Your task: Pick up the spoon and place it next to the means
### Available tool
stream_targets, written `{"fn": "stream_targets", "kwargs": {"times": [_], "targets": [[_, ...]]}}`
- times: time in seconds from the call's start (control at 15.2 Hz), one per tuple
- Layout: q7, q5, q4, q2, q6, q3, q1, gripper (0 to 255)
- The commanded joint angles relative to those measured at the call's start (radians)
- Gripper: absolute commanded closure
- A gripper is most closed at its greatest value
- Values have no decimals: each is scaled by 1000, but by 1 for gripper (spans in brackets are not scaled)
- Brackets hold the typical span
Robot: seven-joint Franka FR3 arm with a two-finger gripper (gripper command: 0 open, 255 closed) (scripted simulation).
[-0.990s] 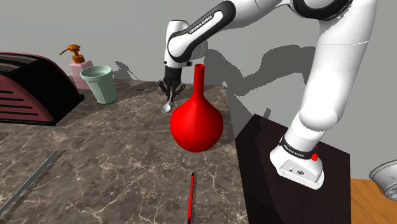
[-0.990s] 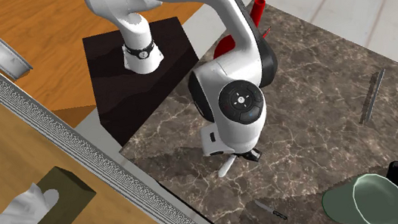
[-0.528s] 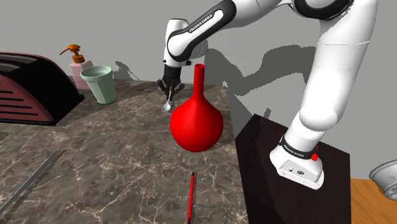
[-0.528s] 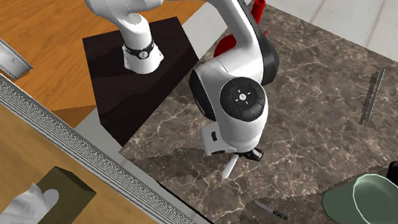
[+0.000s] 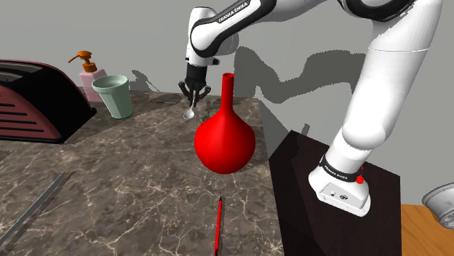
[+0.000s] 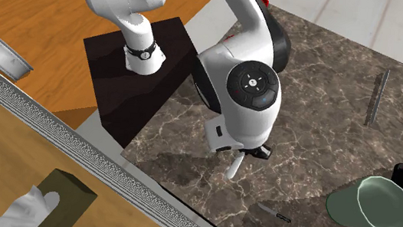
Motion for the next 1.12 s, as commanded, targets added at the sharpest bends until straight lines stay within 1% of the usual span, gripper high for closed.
{"fn": "stream_targets", "kwargs": {"times": [0.0,0.46,0.79,1.06], "targets": [[2,2,12,-14,-26,0,-2,255],[10,6,56,-48,-103,0,-5,255],[138,-25,87,-18,-84,45,66,255],[244,-61,133,23,-76,75,128,255]]}}
